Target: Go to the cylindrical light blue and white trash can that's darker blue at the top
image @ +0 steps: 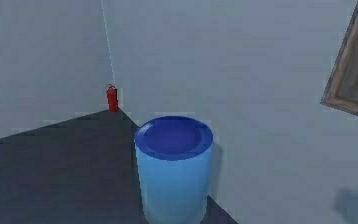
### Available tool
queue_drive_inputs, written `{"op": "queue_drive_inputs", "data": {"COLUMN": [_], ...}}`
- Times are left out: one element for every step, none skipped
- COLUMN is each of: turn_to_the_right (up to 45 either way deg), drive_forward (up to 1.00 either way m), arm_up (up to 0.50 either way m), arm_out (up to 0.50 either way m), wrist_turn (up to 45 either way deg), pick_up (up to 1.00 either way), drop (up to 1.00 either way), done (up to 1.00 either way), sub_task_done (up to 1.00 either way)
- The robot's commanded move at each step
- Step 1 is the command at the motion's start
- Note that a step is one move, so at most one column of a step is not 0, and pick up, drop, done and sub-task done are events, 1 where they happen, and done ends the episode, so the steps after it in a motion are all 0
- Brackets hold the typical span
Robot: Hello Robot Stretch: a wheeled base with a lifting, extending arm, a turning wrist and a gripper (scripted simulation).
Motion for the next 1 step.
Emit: {"op": "queue_drive_inputs", "data": {"turn_to_the_right": [0.0], "drive_forward": [0.00], "arm_up": [0.00], "arm_out": [0.00], "wrist_turn": [0.0], "pick_up": [0.00], "drop": [0.00], "done": [1.00], "sub_task_done": [0.00]}}
